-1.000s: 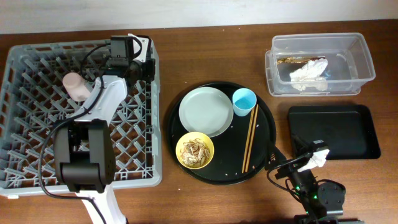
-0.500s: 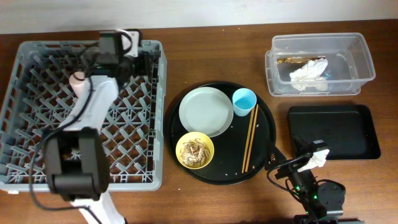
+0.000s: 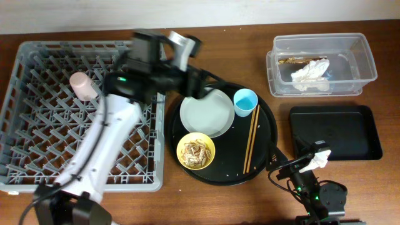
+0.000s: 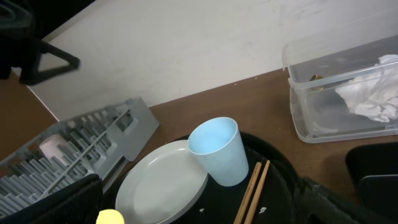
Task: Sort waste into correct bins and load items into the dishwasher rack
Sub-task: 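Lift the left gripper away from the rack toward the blue cup, then grasp the blue cup on the tray with the left gripper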
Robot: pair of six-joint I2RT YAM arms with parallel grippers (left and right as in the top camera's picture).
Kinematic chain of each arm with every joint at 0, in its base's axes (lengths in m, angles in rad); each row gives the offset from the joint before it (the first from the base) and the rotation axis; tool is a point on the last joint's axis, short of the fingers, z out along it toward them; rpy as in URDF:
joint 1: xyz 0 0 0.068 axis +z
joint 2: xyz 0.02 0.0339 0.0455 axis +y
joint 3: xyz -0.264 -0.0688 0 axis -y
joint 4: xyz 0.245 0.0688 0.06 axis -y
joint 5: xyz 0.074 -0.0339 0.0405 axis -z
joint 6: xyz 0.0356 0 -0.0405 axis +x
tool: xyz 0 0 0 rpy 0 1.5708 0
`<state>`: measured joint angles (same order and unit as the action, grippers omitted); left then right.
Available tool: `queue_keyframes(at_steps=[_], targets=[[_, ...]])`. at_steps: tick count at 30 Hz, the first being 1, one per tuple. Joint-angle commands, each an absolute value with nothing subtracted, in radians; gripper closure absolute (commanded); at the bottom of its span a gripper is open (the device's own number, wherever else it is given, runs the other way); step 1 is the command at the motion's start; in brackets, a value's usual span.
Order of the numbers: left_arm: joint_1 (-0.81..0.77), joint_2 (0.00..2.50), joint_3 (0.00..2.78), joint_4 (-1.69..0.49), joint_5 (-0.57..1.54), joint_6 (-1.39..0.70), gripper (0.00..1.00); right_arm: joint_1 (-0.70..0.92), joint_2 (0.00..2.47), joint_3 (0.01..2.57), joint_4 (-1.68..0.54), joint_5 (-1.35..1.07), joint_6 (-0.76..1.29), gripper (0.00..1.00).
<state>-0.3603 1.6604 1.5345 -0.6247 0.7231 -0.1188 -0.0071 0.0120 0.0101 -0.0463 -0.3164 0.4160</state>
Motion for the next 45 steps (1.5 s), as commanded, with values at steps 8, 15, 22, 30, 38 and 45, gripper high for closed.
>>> queue_keyframes(at_steps=[8,15,22,30,38,45], targets=[[-0.762,1.88,1.783,-0.969,0.111,0.26,0.01,-0.014,0.007,0.006,-0.052,-0.329,0.42,0.02],[-0.751,1.999,1.887,-0.841,0.191,0.215,0.21,-0.014,0.007,0.006,-0.052,-0.329,0.42,0.01],[-0.752,2.142,1.886,-0.777,0.27,0.241,0.55,-0.014,0.007,0.006,-0.052,-0.329,0.42,0.01],[-0.752,2.223,1.886,-0.767,0.267,0.241,0.63,-0.014,0.007,0.006,-0.052,-0.329,0.42,0.01],[-0.752,2.268,1.886,-0.742,0.267,0.24,0.84,-0.014,0.007,0.006,-0.052,-0.329,0.42,0.01],[-0.752,2.268,1.904,-0.711,0.267,0.176,0.98,-0.014,0.007,0.006,-0.052,-0.329,0.42,0.01]])
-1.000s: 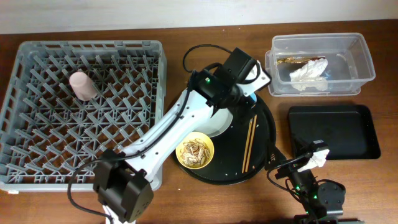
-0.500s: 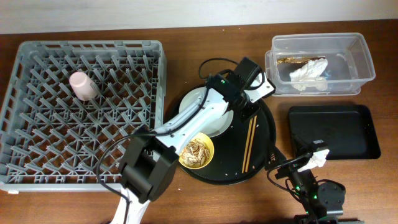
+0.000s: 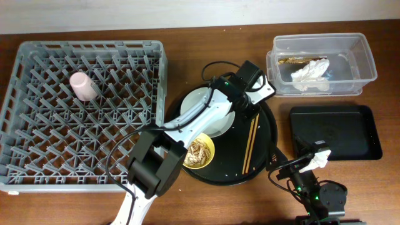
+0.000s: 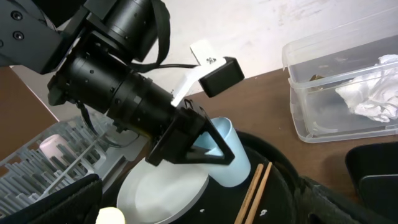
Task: Sort waste into correct bins and load items into the dishwasher rack
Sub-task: 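Grasp the blue cup on the tray with the left gripper, then move the blue cup into the rack and set it down inverted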
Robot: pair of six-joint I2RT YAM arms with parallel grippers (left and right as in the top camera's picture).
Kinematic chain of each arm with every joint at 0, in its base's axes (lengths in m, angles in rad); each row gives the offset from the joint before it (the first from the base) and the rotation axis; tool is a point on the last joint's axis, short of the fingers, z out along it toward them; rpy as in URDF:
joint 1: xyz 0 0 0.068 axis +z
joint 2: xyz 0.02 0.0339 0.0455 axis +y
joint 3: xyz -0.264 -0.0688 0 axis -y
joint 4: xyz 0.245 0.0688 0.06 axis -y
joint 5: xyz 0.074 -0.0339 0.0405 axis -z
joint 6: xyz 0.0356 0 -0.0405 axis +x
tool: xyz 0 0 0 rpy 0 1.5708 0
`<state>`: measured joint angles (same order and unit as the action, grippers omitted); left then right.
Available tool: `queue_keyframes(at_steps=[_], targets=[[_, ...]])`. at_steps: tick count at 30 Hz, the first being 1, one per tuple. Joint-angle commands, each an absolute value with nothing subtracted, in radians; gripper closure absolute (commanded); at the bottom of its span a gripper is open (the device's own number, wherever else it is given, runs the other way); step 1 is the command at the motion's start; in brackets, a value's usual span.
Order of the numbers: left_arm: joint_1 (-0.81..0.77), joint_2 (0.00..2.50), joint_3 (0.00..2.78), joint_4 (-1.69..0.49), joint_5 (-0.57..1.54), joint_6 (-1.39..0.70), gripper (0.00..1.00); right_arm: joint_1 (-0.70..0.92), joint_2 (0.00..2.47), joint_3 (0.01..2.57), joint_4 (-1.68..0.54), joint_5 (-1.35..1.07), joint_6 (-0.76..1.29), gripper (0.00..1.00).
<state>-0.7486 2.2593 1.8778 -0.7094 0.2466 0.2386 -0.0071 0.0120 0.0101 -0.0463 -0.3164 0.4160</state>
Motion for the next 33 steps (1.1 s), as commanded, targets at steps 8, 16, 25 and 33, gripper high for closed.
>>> queue_keyframes(at_steps=[8,16,25,33], targets=[[-0.704,2.267,2.255,-0.881,0.266,0.055,0.99,-0.014,0.007,0.006,-0.052,-0.329,0.42,0.01],[-0.294,2.267,2.703,-1.286,0.267,-0.39,1.0,-0.014,0.007,0.006,-0.052,-0.329,0.42,0.01],[0.356,2.278,2.715,-1.631,0.612,-0.427,0.99,-0.014,0.007,0.006,-0.052,-0.329,0.42,0.01],[0.564,2.278,2.399,-1.684,1.015,-0.139,0.99,-0.014,0.007,0.006,-0.052,-0.329,0.42,0.01]])
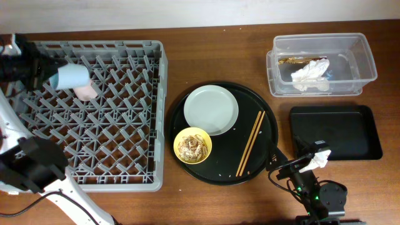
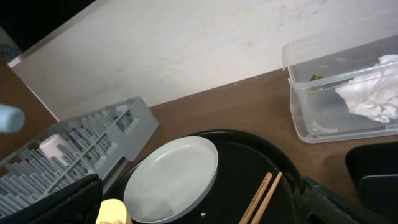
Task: Sort waste into correct bins and load items into the dishwasher rack
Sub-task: 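Move the blue cup into the rack and set it down inverted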
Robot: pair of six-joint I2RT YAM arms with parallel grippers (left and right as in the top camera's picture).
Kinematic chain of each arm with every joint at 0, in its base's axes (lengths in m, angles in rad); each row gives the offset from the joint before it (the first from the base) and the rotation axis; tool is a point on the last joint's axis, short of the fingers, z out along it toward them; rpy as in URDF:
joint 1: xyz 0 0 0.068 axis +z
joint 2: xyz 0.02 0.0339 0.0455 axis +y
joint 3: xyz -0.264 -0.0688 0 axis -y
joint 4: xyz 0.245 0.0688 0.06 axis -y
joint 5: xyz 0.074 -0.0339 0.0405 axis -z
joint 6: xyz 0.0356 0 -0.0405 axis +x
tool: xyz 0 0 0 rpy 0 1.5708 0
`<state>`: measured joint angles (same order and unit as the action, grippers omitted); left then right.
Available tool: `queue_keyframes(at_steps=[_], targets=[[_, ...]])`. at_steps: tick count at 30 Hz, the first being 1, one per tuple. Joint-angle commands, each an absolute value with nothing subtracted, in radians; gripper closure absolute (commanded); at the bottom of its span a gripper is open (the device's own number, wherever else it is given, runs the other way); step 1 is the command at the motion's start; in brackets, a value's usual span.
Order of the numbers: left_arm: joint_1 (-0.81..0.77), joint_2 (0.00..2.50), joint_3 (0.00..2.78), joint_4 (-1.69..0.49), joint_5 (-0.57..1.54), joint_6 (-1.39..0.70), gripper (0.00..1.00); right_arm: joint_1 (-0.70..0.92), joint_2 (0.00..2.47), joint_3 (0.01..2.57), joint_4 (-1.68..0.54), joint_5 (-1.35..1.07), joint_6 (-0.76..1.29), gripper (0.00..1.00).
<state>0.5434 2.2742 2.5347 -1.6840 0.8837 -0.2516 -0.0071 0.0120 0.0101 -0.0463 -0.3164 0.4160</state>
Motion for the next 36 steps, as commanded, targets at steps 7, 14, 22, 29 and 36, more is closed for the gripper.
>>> queue_keyframes(at_steps=[7,14,22,29,36], targets=[[0.674,2.278,1.946,-1.517,1.036,-0.14,0.99,-0.014,0.007,0.006,-0.052,-0.329,0.42,0.01],[0.703,2.278,1.77,-1.335,1.104,-0.145,0.94,-0.014,0.007,0.006,-0.052,-0.329,0.42,0.01],[0.704,2.278,1.766,-1.256,0.846,-0.144,0.87,-0.014,0.007,0.006,-0.052,-0.329,0.42,0.01],[0.712,2.278,1.796,-1.274,0.76,-0.167,0.85,-0.014,0.007,0.006,-0.052,-0.329,0.42,0.01],[0.712,2.278,2.1,-1.417,0.589,-0.17,0.71,-0.014,0.007,0.006,-0.052,-0.329,0.42,0.01]])
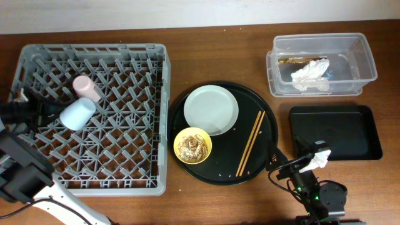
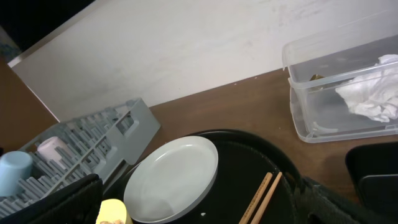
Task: Sort waste into correct bins and load items into the dishwasher rack
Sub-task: 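Move the blue cup into the rack and set it down inverted, then release the blue cup and move the left gripper to the grey plate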
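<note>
The blue cup [image 1: 78,114] lies tilted on the grey dishwasher rack [image 1: 125,56], just in front of the pink cup [image 1: 85,87]. My left gripper [image 1: 55,109] reaches in from the rack's left edge and is shut on the blue cup's left side. The round black tray [image 1: 228,162] holds a white plate [image 1: 211,109], a yellow bowl [image 1: 192,147] of food scraps and a pair of chopsticks [image 1: 250,144]. My right gripper [image 2: 205,214] rests low at the tray's near right edge, open, with nothing between its fingers.
A clear plastic bin [image 1: 359,47] holding crumpled tissue and a wrapper stands at the back right. A black rectangular bin [image 1: 334,131] sits in front of it. Bare wooden table lies between the tray and the bins.
The blue cup was held at the rack's far left beside the pink cup. It now lies lower on the rack, in front of the pink cup. The right arm has not moved.
The blue cup stood on the tray beside the plate with my left arm above the plate. Then the left gripper was at the cup on the tray. Then the cup was held at the rack's far left, and now it rests on the rack.
</note>
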Robot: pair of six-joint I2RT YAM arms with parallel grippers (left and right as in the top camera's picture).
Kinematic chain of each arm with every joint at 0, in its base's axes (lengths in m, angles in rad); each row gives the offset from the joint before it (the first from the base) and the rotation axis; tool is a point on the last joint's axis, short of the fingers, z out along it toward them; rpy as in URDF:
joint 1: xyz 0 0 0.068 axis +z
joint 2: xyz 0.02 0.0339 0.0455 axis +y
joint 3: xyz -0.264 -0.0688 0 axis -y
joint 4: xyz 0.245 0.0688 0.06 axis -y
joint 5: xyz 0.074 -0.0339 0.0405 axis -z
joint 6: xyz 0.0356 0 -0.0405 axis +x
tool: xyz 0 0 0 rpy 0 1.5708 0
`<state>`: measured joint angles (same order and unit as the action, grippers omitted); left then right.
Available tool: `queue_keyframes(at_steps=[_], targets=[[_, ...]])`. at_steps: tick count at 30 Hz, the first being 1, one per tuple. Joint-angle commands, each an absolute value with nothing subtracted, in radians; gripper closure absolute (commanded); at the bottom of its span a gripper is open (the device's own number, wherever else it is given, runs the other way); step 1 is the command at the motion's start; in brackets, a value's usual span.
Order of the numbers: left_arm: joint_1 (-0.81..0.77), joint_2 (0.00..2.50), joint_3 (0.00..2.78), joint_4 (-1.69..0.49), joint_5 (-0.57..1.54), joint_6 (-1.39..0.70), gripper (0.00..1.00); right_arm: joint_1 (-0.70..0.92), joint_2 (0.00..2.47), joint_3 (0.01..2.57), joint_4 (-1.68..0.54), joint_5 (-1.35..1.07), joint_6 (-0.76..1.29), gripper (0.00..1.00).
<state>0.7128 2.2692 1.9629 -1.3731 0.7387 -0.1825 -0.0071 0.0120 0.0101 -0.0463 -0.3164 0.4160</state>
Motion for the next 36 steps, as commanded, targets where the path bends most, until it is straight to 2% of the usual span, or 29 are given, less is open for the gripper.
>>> queue_keyframes(at_steps=[1,3,4,5,6,9,12,15,21,36], targets=[[0.712,2.278,2.159,-1.447,0.534,-0.17,0.66,-0.014,0.007,0.006,-0.052,-0.329,0.42,0.01],[0.712,2.278,2.263,-1.509,0.485,-0.17,0.63,-0.014,0.007,0.006,-0.052,-0.329,0.42,0.02],[0.711,2.278,2.308,-1.54,0.485,-0.17,0.68,-0.014,0.007,0.006,-0.052,-0.329,0.42,0.01],[0.702,2.278,2.35,-1.575,0.485,-0.17,0.88,-0.014,0.007,0.006,-0.052,-0.329,0.42,0.01],[0.691,2.278,2.366,-1.593,0.485,-0.169,1.0,-0.014,0.007,0.006,-0.052,-0.329,0.42,0.01],[0.566,2.278,2.373,-1.657,0.455,-0.072,1.0,-0.014,0.007,0.006,-0.052,-0.329,0.42,0.01],[0.427,2.278,2.37,-1.67,0.255,-0.075,1.0,-0.014,0.007,0.006,-0.052,-0.329,0.42,0.01],[0.331,2.278,2.349,-1.678,0.035,-0.191,1.0,-0.014,0.007,0.006,-0.052,-0.329,0.42,0.01],[0.357,2.278,2.244,-1.684,-0.076,-0.254,1.0,-0.014,0.007,0.006,-0.052,-0.329,0.42,0.01],[0.462,2.278,2.117,-1.576,-0.057,-0.3,1.0,-0.014,0.007,0.006,-0.052,-0.329,0.42,0.01]])
